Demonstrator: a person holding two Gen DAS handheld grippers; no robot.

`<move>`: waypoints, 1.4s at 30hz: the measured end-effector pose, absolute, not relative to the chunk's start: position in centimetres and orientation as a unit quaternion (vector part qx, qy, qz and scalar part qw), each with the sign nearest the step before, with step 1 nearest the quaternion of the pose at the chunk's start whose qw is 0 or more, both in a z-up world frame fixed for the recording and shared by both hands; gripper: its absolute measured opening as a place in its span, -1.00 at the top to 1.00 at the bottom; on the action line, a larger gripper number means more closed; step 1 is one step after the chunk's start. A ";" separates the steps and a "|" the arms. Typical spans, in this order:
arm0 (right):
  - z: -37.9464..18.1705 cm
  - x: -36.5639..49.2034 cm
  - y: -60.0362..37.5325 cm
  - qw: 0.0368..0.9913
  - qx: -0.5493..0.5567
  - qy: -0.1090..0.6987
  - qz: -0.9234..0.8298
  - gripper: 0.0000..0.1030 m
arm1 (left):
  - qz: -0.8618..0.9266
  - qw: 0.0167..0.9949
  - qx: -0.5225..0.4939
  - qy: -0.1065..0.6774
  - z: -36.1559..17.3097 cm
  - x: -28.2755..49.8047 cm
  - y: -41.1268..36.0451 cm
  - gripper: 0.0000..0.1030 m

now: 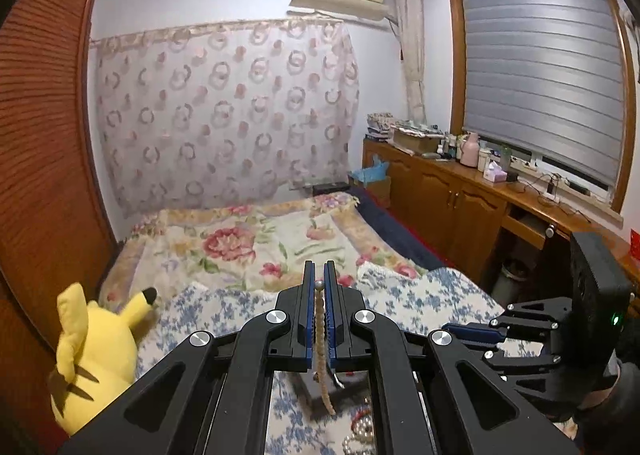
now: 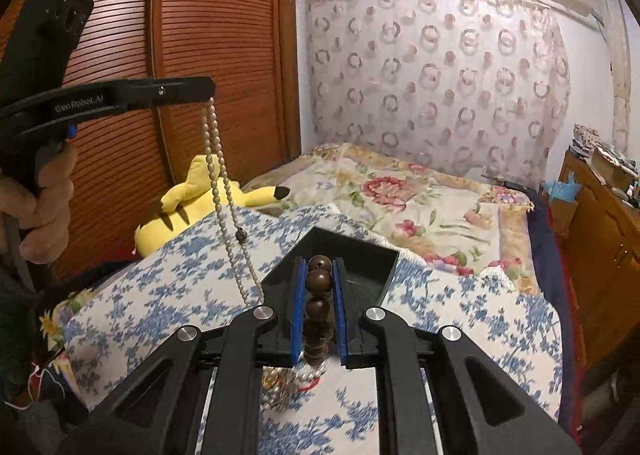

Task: Organize jewelry
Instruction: 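Lift the pearl necklace with the left tool while the right tool carries the bead bracelet toward the box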

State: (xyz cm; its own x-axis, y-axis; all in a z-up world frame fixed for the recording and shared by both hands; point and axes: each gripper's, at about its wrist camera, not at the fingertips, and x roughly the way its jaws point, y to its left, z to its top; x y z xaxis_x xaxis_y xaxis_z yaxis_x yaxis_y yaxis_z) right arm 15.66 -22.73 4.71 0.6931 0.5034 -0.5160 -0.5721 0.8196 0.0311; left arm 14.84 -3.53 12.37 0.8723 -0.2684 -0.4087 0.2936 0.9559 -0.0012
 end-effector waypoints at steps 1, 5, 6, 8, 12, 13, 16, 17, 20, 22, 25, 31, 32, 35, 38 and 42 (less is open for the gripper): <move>4.9 16.0 -22.7 0.919 -0.065 0.258 0.291 0.71 | -0.144 0.968 0.032 0.205 12.7 15.2 -3.7 0.93; 5.4 17.4 -22.6 0.921 -0.061 0.255 0.287 0.71 | -0.140 0.968 0.036 0.203 13.7 16.6 -4.3 0.93; 5.5 17.7 -22.5 0.922 -0.060 0.255 0.287 0.71 | -0.139 0.968 0.037 0.204 13.9 17.0 -4.5 0.93; 5.6 18.4 -22.3 0.922 -0.057 0.254 0.287 0.71 | -0.138 0.968 0.038 0.205 13.9 17.7 -4.8 0.93; 5.6 19.8 -21.9 0.922 -0.055 0.254 0.286 0.71 | -0.142 0.965 0.032 0.219 13.1 19.2 -5.0 0.93; 5.5 19.9 -21.8 0.922 -0.056 0.254 0.285 0.72 | -0.143 0.963 0.030 0.227 12.5 19.8 -5.1 0.93; 5.1 20.9 -21.4 0.922 -0.053 0.258 0.284 0.71 | -0.148 0.958 0.020 0.245 11.0 20.9 -4.9 0.93; 4.8 21.2 -21.3 0.921 -0.053 0.261 0.283 0.71 | -0.148 0.956 0.016 0.252 10.3 21.3 -4.8 0.92; 3.8 22.2 -20.9 0.919 -0.053 0.270 0.281 0.71 | -0.144 0.952 0.009 0.270 8.4 21.9 -4.4 0.92; 2.9 23.1 -20.6 0.917 -0.052 0.280 0.280 0.71 | -0.144 0.950 0.005 0.278 7.3 22.1 -4.0 0.91; 1.5 24.2 -20.1 0.912 -0.049 0.296 0.280 0.71 | -0.141 0.947 0.001 0.289 5.9 22.2 -3.4 0.72; 0.3 25.2 -18.9 0.904 -0.039 0.308 0.294 0.71 | -0.131 0.945 0.003 0.300 3.6 21.6 -1.8 0.44; 0.3 25.3 -18.7 0.903 -0.036 0.308 0.298 0.71 | -0.129 0.945 0.005 0.301 3.2 21.3 -1.5 0.40; 0.4 25.5 -18.0 0.901 -0.029 0.306 0.307 0.71 | -0.122 0.945 0.010 0.304 2.3 20.8 -0.8 0.05; 0.1 26.0 -17.2 0.897 -0.025 0.311 0.312 0.71 | -0.114 0.946 0.013 0.304 1.6 20.4 -0.1 -0.25; -1.0 26.7 -16.1 0.894 -0.037 0.324 0.306 0.71 | -0.102 0.949 0.015 0.296 0.7 19.3 1.0 -0.69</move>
State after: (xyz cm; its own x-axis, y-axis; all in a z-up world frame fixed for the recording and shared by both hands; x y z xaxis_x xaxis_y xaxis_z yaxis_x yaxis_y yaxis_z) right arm 26.74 -16.10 -1.03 0.6028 0.5229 -0.6026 -0.5704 0.8106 0.1327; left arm 19.33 0.99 0.66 0.8034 -0.1850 -0.5660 0.2026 0.9787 -0.0322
